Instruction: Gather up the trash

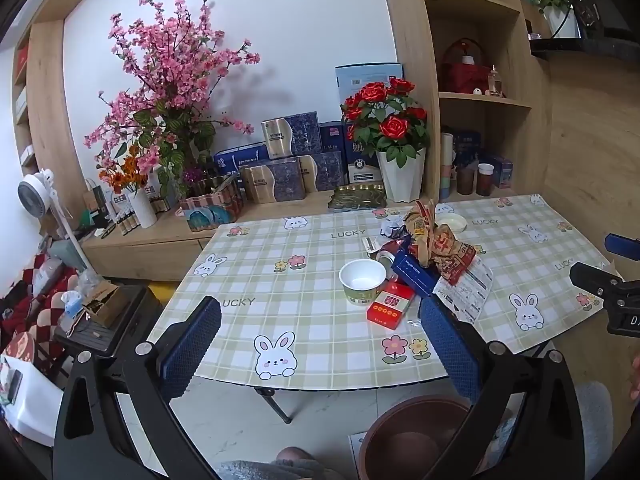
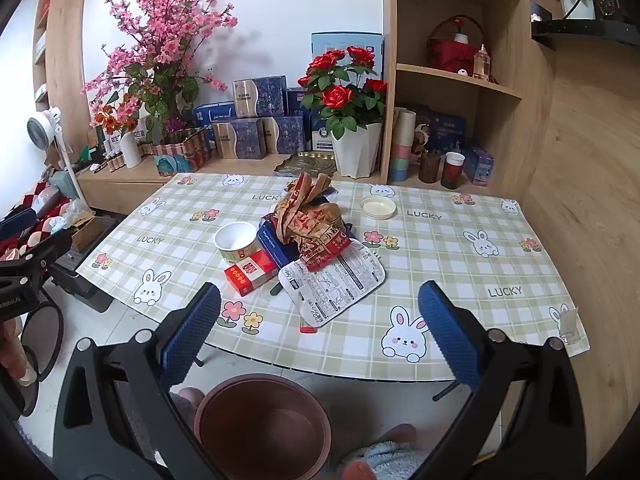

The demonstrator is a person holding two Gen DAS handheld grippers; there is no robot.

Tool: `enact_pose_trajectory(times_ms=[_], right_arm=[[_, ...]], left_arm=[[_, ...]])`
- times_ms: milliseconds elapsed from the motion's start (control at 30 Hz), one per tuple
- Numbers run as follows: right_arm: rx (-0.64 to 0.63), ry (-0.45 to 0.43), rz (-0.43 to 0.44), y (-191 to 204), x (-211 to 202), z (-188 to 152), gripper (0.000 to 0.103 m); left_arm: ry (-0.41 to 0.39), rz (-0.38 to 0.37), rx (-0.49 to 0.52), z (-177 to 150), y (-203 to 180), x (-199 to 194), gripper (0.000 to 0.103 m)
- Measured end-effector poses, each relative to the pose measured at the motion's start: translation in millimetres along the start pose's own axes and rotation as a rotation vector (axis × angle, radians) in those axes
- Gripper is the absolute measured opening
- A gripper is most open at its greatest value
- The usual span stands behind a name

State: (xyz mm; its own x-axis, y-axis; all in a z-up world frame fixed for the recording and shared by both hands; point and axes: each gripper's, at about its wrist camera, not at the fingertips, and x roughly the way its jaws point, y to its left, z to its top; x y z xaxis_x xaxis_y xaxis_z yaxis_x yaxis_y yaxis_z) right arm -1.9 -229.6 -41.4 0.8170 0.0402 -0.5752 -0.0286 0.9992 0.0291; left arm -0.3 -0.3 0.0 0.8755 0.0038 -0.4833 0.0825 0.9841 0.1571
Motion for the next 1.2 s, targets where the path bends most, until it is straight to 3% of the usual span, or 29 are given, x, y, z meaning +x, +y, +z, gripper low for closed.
enact_pose_trajectory(times_ms=[1200], right_arm=[[-0.009, -0.004, -0.002, 0.4, 2.0, 1.2, 0.097]], left_arm=[[0.006, 0.0, 0.003, 0.0, -0.4, 0.5, 0.098]])
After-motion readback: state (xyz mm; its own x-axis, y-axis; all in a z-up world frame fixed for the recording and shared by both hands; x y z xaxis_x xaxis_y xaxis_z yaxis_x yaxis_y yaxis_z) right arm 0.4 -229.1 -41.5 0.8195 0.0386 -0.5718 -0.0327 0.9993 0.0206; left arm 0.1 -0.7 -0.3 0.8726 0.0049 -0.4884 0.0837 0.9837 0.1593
